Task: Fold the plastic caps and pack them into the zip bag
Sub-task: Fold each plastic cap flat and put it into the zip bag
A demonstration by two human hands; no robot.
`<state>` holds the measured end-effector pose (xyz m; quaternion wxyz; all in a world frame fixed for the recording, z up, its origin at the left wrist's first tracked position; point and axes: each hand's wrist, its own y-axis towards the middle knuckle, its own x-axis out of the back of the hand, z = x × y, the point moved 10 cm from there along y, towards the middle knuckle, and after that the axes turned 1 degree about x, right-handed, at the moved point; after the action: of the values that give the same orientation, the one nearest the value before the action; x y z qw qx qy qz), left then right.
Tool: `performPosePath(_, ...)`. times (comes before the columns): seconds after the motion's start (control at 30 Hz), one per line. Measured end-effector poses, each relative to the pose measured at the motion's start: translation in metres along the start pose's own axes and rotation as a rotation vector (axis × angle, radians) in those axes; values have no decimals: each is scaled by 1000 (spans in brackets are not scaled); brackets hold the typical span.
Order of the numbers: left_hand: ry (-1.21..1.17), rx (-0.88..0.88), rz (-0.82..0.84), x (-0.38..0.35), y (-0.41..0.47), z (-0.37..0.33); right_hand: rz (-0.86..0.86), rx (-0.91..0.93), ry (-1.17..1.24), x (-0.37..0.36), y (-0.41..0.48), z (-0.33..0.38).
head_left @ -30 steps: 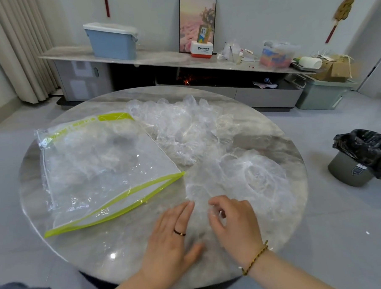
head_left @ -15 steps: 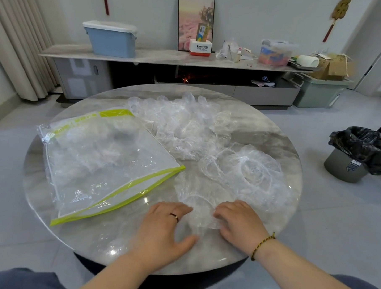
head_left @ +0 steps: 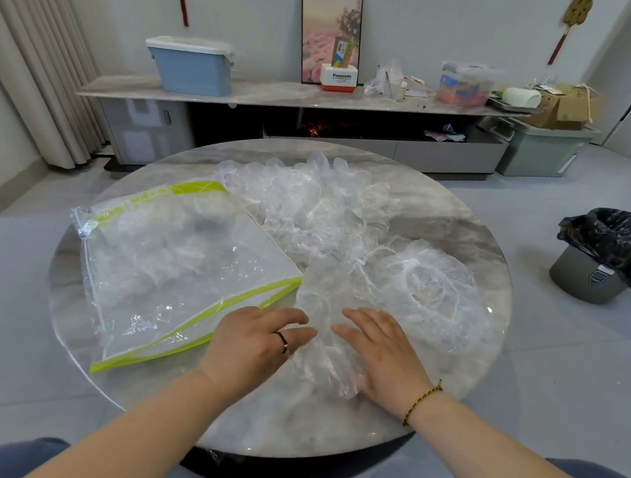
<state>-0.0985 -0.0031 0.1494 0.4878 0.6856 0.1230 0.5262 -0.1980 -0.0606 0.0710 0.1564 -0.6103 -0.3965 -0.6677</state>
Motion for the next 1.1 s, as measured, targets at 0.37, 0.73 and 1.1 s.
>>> performPosePath(0.37,-102,172,81,17,-8,32,-442,113,238,83,1,-7)
performPosePath(0.73,-174,103,647,-37,-74,-12,547,65,368,-2,-30,28)
performPosePath(1.1,-552,945,561,-42,-102,47,276,-451,818,-19,16,-9)
